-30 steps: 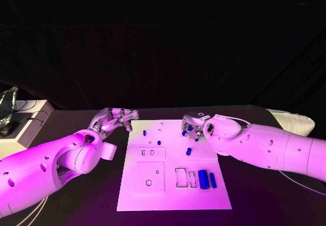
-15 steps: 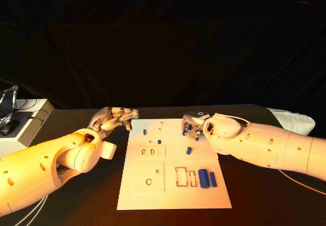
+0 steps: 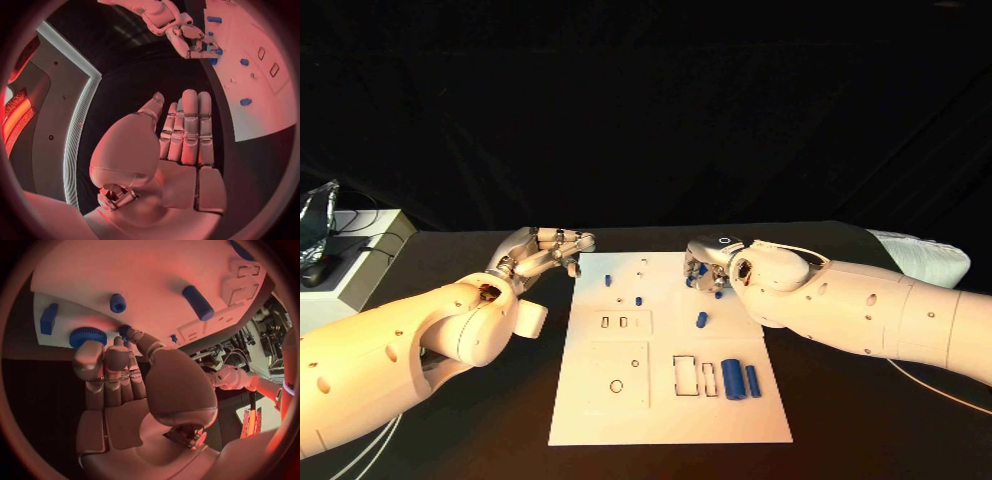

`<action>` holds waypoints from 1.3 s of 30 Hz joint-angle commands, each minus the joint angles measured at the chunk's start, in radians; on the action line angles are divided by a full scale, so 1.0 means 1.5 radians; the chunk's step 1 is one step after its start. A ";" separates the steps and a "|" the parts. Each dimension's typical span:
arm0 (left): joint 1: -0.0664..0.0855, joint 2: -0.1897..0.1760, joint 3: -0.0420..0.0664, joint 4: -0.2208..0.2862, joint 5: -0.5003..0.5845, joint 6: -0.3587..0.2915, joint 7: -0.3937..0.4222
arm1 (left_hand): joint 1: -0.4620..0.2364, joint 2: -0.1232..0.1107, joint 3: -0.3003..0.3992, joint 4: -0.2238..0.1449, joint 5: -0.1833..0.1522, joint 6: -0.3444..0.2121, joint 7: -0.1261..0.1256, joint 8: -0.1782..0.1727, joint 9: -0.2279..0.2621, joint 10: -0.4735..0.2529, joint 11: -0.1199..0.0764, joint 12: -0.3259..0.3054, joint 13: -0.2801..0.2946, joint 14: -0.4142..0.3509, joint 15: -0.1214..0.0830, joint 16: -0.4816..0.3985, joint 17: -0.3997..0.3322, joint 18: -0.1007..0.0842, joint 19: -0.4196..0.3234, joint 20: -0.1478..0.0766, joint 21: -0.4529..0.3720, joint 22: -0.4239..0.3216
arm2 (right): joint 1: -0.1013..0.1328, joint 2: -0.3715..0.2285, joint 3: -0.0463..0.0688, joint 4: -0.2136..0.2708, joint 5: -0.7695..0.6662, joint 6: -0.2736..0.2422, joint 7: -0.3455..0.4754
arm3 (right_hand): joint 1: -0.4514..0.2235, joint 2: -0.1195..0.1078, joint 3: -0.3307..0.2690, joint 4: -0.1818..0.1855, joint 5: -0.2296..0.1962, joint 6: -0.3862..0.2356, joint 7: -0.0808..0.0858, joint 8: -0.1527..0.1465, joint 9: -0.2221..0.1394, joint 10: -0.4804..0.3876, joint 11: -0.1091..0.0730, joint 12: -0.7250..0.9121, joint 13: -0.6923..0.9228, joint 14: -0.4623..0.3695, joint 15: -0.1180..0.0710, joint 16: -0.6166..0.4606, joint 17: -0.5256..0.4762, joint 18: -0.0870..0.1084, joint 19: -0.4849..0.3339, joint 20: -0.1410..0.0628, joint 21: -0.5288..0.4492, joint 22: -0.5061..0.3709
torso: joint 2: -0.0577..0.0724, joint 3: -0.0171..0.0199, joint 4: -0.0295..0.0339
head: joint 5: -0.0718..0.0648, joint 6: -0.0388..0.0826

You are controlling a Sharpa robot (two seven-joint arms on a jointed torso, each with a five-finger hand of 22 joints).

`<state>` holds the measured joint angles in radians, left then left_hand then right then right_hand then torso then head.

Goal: Assemble the parts on the task board

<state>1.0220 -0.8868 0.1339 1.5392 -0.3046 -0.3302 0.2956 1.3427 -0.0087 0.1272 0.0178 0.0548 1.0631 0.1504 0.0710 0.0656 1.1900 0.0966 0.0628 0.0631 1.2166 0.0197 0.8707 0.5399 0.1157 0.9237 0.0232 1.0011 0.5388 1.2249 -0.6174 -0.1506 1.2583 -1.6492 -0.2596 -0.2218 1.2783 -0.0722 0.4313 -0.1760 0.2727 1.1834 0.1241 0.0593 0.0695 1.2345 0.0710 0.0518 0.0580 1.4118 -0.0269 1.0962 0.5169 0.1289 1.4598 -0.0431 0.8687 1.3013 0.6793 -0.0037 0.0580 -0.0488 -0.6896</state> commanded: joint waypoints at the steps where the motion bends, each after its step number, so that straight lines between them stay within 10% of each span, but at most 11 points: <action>1: 0.000 0.001 0.001 0.000 -0.002 0.011 0.003 | -0.002 0.004 0.003 -0.004 -0.002 -0.004 -0.002 -0.003 0.000 -0.005 -0.001 0.001 0.000 -0.005 -0.002 0.003 -0.002 0.013 -0.004 0.001 0.004 0.001 | -0.001 -0.001 -0.001 0.002 -0.008 -0.042 -0.006 | 0.010 0.008 0.006 -0.004 -0.002 0.009 -0.001 0.004 0.002 0.019 -0.008 0.004 0.002 0.002 -0.006 -0.002 0.001 0.005 0.009 -0.001 0.011 0.007 | 0.000 0.0000 0.0000 | 0.000 0.000; 16: 0.000 -0.001 0.001 -0.002 -0.002 0.009 0.007 | -0.001 0.004 0.005 -0.005 -0.002 -0.004 -0.001 -0.003 0.001 -0.005 -0.001 0.001 0.000 -0.005 -0.002 0.005 -0.003 0.014 -0.004 0.001 0.005 0.001 | 0.007 0.000 0.011 0.036 -0.018 -0.145 -0.038 | 0.008 0.007 0.006 -0.009 0.016 0.019 -0.004 0.003 0.002 0.028 -0.011 0.004 0.002 0.004 -0.009 -0.008 0.018 -0.001 0.017 -0.007 0.004 0.054 | 0.000 -0.0010 0.0003 | 0.003 0.003; 25: 0.000 -0.002 0.001 0.001 -0.002 0.010 0.008 | -0.001 0.004 0.006 -0.006 -0.002 -0.005 -0.001 -0.003 0.000 -0.006 -0.001 0.001 -0.001 -0.005 -0.002 0.006 -0.005 0.014 -0.005 0.001 0.005 0.001 | 0.007 0.062 0.013 -0.008 -0.017 -0.198 -0.038 | 0.006 0.003 0.007 -0.008 0.008 0.014 -0.003 0.003 0.001 0.023 -0.010 0.004 0.002 0.004 -0.007 -0.009 0.021 0.000 0.022 -0.006 -0.008 0.065 | 0.001 -0.0014 0.0022 | 0.006 0.004; 39: 0.001 -0.008 0.004 0.010 -0.002 0.011 0.007 | -0.002 0.003 0.006 -0.007 -0.002 -0.005 -0.001 -0.003 0.000 -0.006 -0.001 0.001 -0.001 -0.005 -0.002 0.007 -0.006 0.014 -0.005 0.001 0.006 0.001 | -0.009 0.119 0.013 -0.072 -0.001 -0.197 -0.021 | 0.008 0.002 0.009 -0.008 0.008 0.011 -0.002 0.003 0.001 0.019 -0.008 0.004 0.002 0.004 -0.007 -0.010 0.022 0.000 0.027 -0.005 -0.023 0.073 | 0.005 -0.0087 0.0140 | 0.007 -0.001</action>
<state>1.0222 -0.8981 0.1393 1.5509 -0.3048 -0.3294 0.2973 1.3427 -0.0086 0.1344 0.0105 0.0548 1.0632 0.1504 0.0710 0.0656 1.1901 0.0966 0.0628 0.0631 1.2131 0.0162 0.8782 0.5323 0.1189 0.9238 0.0232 1.0049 0.5386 1.2123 -0.4405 -0.1314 1.1571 -1.6525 -0.5481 -0.2659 1.2861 -0.0650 0.4400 -0.1883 0.2838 1.2039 0.1176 0.0592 0.0694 1.2529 0.0715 0.0514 0.0595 1.4192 -0.0337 1.0863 0.5495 0.1139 1.4648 -0.0484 0.8402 1.3077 0.6849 -0.0134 0.0734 -0.0383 -0.6897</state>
